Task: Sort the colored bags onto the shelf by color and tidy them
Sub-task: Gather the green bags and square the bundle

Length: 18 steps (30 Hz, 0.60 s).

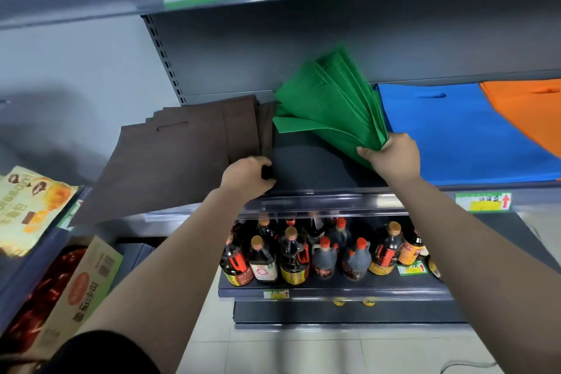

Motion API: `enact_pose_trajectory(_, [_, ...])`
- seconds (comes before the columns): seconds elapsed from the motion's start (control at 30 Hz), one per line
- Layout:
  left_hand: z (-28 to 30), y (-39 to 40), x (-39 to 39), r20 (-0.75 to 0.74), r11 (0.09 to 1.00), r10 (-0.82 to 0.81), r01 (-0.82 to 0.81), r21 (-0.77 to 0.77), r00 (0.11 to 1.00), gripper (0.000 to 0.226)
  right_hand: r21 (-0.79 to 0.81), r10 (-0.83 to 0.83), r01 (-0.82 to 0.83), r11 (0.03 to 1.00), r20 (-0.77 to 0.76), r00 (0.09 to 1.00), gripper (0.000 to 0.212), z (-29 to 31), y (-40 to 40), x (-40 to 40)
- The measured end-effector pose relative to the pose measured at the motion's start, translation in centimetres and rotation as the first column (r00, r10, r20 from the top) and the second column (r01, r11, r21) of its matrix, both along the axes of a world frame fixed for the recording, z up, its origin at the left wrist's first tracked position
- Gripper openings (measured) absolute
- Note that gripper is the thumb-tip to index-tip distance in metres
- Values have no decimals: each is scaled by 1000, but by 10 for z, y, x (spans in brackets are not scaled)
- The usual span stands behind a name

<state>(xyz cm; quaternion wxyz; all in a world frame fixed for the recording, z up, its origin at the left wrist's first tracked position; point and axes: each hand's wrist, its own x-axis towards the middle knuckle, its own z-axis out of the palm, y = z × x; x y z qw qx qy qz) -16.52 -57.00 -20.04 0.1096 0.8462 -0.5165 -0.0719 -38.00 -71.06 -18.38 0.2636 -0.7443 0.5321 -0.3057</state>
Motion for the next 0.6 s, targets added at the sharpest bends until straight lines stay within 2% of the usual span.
enact_pose_trajectory(0.2, [-5, -1, -1, -4, 1000, -2, 2, 15, 1000, 46, -83, 7, 4, 997, 126, 992, 35, 13, 6, -5])
enact_pose_trajectory(0.3, [-6, -4, -3, 5, 1000, -13, 13, 28, 1000, 44, -107, -32, 53, 993, 194, 980, 50, 26, 14, -9])
enact_pose_trajectory(0.43, [-7, -9, -2, -22, 1000, 8, -8, 12, 1000, 39, -192, -23, 67, 979, 224, 974, 47, 44, 20, -13])
enact_pose_trajectory(0.47, [-6, -10, -1, -82, 999, 29, -31, -19, 996, 35, -212, -8, 51, 976, 198, 980, 47, 47, 22, -15])
enact_pose_trajectory(0.5, [-5, -12, 0, -207, 995, 68, -81, -56, 976, 33, -231, 13, 24, 973, 159, 987, 47, 48, 26, -16])
enact_pose_trajectory(0.53, [-1, -14, 0, -398, 983, 97, -152, -107, 912, 35, -255, 40, -11, 967, 109, 993, 45, 47, 30, -17])
enact_pose_trajectory(0.6, [12, -17, -1, -785, 929, 68, -326, -175, 615, 45, -301, 99, -98, 949, -11, 995, 25, 42, 39, -19])
